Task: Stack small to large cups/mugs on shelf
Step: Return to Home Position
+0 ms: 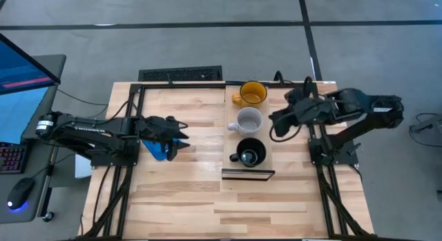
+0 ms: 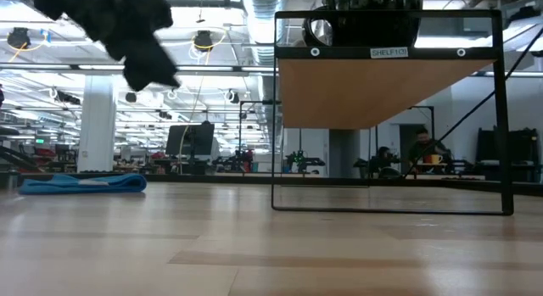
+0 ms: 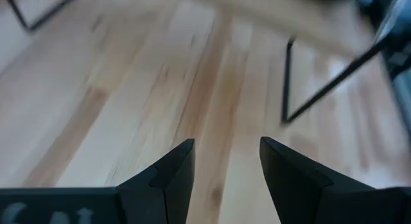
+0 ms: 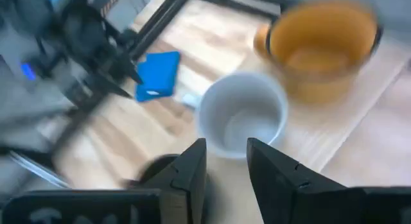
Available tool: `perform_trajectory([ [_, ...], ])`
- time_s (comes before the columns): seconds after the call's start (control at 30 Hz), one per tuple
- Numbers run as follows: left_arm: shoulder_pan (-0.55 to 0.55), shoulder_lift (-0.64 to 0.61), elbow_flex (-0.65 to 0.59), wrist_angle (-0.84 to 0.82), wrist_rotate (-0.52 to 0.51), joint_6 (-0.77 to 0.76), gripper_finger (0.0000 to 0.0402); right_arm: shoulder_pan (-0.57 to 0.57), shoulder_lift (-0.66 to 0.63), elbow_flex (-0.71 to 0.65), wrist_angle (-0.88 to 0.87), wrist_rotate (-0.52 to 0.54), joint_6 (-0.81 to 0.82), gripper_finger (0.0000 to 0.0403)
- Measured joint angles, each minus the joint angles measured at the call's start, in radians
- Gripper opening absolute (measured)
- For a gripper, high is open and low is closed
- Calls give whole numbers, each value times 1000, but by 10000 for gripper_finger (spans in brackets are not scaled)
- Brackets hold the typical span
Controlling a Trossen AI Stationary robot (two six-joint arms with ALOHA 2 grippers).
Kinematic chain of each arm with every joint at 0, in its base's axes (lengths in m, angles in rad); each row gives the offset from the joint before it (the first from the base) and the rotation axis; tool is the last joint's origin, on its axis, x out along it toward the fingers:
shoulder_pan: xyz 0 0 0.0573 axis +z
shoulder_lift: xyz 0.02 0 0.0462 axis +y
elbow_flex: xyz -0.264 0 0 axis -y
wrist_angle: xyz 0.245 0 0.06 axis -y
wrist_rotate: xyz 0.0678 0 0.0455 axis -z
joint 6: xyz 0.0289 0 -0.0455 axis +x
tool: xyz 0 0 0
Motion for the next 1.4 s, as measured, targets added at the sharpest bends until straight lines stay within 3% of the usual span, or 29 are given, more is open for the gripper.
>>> perform_trajectory([
  [0.1, 0, 0, 0, 119, -10, -13, 167, -37, -19, 0, 2, 7, -278, 134],
  [0.3, 0, 0, 0, 322, -56, -79, 167, -94, -69, 0, 33, 41, -574, 134],
  [0.47, 0, 0, 0, 487, -63, -100, 167, -102, -146, -1, 35, 40, -725, 134],
  [0.7, -1, -1, 0, 649, -19, 49, 167, -79, -297, -49, 69, 40, -819, 134],
  [0.97, 0, -99, 0, 554, -29, 103, 167, -73, -547, -336, 203, 39, -824, 133],
  [1.23, 0, -239, 1, 340, -234, 147, 167, -73, -793, -644, 532, 35, -971, 133],
  [1.4, 3, -311, -32, 313, -240, 189, 167, -73, -898, -767, 627, 17, -1000, 133],
])
